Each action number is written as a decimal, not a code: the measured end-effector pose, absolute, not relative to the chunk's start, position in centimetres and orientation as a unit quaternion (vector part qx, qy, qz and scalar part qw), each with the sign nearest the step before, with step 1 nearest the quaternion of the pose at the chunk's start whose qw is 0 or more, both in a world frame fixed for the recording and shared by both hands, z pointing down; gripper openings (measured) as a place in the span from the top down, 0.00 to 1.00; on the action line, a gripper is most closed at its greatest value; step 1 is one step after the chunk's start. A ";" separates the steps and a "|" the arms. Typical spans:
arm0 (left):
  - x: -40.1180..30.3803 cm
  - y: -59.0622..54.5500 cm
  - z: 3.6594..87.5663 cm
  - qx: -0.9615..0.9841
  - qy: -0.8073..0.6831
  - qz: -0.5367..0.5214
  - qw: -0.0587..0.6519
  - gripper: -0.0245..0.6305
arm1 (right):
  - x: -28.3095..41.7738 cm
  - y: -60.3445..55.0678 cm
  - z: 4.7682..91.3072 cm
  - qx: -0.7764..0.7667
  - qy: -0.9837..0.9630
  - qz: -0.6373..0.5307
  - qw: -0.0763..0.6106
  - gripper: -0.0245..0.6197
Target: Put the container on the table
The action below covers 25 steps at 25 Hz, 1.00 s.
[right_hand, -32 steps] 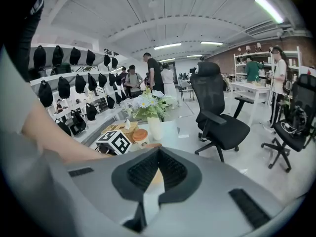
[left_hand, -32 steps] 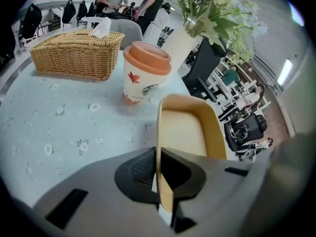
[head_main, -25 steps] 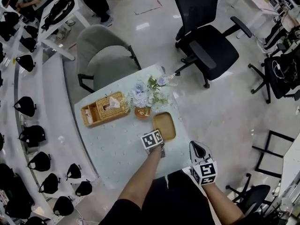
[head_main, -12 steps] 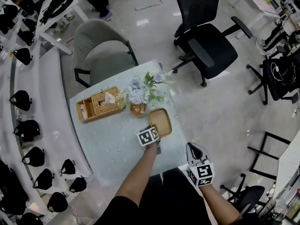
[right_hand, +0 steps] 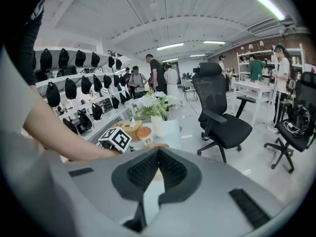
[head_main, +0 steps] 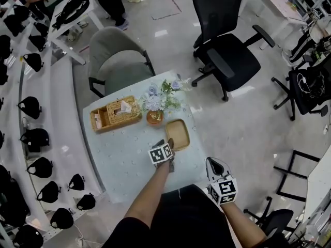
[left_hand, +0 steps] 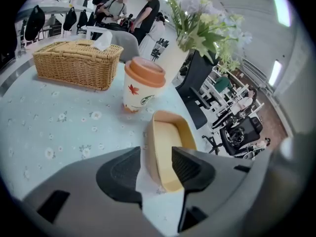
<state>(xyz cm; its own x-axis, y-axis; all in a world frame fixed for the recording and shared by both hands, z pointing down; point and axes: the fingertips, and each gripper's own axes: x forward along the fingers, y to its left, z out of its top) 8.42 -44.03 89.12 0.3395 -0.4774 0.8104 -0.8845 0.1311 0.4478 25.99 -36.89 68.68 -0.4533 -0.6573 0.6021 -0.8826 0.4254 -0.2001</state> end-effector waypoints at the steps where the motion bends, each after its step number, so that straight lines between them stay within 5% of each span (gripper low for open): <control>1: 8.4 -43.6 88.3 0.634 -0.540 0.189 0.520 0.69 | 26.0 -36.4 68.3 0.471 -0.815 0.254 0.221 0.96; 25: 0.1 -22.3 65.8 0.706 -0.603 0.045 0.368 0.69 | 18.1 -26.7 61.6 0.379 -0.883 0.198 0.195 0.96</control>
